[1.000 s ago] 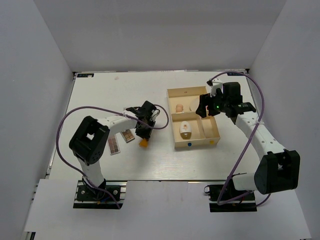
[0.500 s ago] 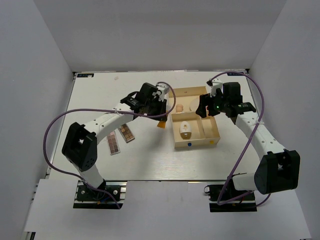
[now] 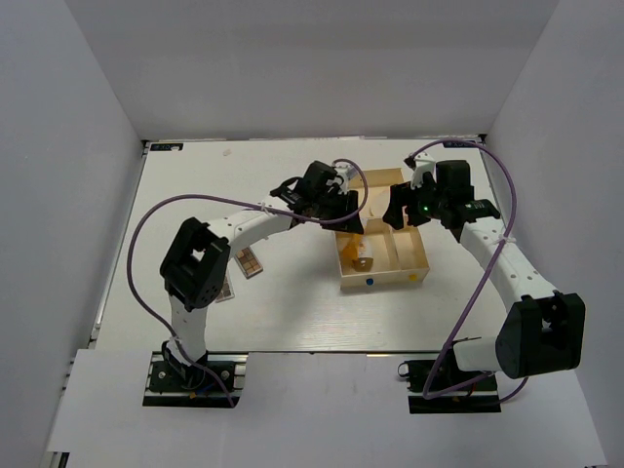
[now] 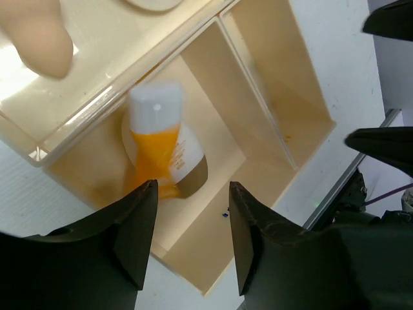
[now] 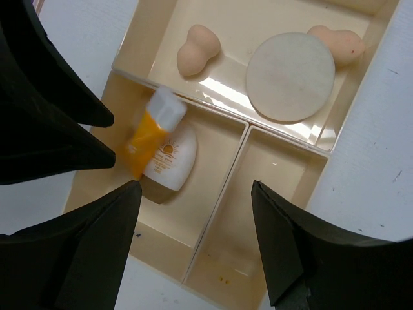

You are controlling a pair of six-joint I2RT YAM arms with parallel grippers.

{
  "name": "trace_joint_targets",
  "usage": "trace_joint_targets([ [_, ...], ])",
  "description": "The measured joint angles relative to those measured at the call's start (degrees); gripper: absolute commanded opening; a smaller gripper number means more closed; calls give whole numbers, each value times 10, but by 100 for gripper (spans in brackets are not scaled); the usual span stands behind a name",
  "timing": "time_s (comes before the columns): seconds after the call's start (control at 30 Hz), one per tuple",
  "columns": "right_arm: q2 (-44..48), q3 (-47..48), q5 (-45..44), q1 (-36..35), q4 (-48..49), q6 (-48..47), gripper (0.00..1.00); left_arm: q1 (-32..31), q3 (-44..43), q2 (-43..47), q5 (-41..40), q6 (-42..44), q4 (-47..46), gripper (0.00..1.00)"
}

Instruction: Organize the makeup

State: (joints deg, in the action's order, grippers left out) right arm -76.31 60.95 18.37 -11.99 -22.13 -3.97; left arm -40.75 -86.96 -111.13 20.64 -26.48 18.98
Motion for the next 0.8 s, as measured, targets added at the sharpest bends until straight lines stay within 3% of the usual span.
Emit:
trace_joint_targets([
  [0.1, 0, 0, 0, 3, 0, -6, 77, -5, 0, -11, -3, -9, 6, 65],
  [0.27, 0, 0, 28, 10, -1, -27, 78, -7, 0, -5, -8, -14, 5, 63],
  [0.47, 1, 0, 93, 10, -3, -81, 69, 1, 24, 41, -51, -26, 9, 34],
  [0.63, 1, 0, 149, 3, -4, -115, 50, 32, 104, 165, -120, -39, 42, 29],
  [0.73, 1, 0, 164, -6, -4, -123, 51, 70, 175, 254, -165, -57, 68, 40],
  [0.77, 1, 1, 166, -10, -4, -127, 57, 84, 199, 282, -184, -65, 82, 54],
  [0.8, 0, 2, 168, -15, -4, -129, 61, 99, 220, 308, -202, -74, 100, 60],
])
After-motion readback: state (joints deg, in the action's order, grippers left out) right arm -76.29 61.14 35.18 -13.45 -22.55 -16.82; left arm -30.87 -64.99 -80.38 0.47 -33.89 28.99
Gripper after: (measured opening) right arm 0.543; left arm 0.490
